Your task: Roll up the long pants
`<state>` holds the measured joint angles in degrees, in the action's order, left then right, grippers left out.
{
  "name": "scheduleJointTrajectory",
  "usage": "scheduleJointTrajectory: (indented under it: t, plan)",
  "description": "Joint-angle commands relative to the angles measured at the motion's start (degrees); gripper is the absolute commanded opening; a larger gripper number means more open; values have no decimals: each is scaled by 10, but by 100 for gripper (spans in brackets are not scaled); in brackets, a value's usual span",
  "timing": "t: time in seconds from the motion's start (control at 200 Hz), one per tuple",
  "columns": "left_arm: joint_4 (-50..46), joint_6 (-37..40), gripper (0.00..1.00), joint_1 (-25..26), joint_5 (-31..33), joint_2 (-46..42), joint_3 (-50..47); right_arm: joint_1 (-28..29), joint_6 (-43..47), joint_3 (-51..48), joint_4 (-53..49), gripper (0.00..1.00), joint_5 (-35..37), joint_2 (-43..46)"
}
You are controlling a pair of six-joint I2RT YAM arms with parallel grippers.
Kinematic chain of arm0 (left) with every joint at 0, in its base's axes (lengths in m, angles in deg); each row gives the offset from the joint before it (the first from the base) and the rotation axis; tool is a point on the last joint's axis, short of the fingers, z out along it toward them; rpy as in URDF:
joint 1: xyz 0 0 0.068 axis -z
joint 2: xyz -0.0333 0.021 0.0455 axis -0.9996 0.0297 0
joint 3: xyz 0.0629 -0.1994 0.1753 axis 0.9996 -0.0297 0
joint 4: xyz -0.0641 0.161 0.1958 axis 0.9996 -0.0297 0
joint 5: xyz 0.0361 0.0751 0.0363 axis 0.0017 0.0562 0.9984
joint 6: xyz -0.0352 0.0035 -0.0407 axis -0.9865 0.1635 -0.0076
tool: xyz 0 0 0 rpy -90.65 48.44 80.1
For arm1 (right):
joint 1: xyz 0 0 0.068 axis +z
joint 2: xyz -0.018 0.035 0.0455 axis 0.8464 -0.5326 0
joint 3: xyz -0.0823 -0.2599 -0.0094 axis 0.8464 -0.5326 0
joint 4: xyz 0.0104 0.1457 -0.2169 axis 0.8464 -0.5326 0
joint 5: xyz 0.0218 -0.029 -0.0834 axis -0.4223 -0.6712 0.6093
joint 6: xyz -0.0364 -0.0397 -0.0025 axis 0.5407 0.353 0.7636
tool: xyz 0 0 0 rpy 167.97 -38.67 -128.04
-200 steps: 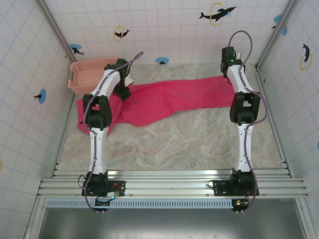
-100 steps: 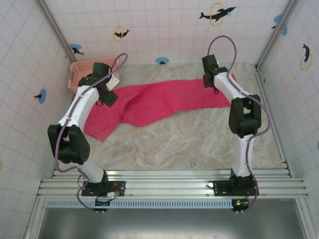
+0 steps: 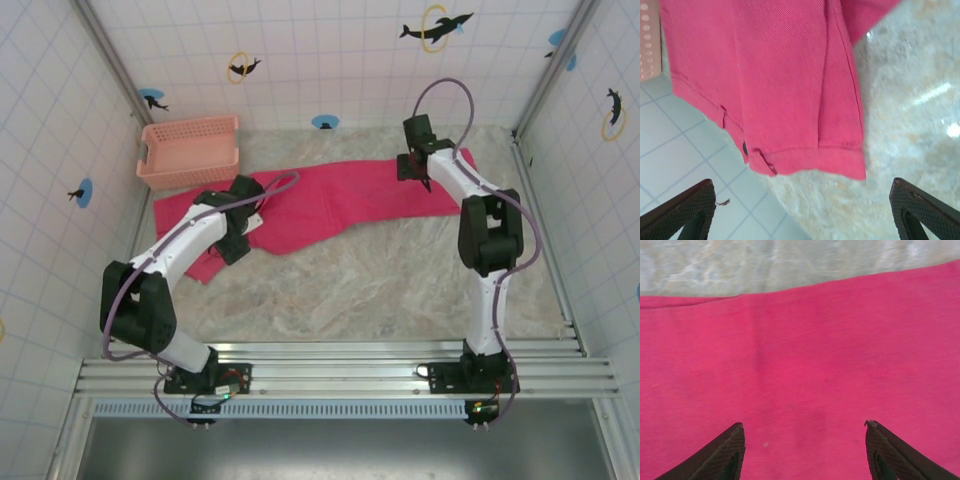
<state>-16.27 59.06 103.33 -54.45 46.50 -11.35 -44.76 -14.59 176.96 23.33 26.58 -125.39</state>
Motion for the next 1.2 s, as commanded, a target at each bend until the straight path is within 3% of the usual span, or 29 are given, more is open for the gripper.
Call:
scheduleJointTrajectory:
  t: [0.0, 0.13, 0.265, 0.41, 0.495, 0.631, 0.686, 0.896, 0.976, 1.096, 1.196]
  plan:
    - [-88, -72, 89, 7, 47, 25, -2, 0, -18, 5, 25, 65, -48, -34]
    - [-112, -113, 87, 1, 58, 85, 0, 1, -16, -18, 47, 65, -61, -25]
    - [-141, -142, 77, -1, 46, 168, 35, 0, -6, -34, 46, 65, -52, -7]
    - [-112, -145, 74, -3, 40, 197, 13, -6, 1, -45, 49, 64, -48, 7]
    - [-89, -150, 61, -13, 17, 201, -5, -9, 4, -47, 51, 64, -45, 15]
    - [-74, -160, 55, -23, 41, 231, -11, -10, 15, -43, 53, 64, -37, 24]
    - [-73, -165, 48, -27, 49, 255, -11, -12, 19, -42, 52, 64, -34, 28]
    - [-70, -180, 44, -27, 92, 312, 13, -21, 29, -47, 53, 64, -31, 41]
    - [-42, -174, 32, -29, 87, 311, 8, -24, 31, -48, 54, 64, -30, 45]
    - [-24, -169, 0, -32, 87, 312, 0, -24, 39, -51, 53, 64, -27, 51]
    - [-9, -167, 0, -39, 77, 300, -3, -25, 42, -54, 51, 63, -24, 53]
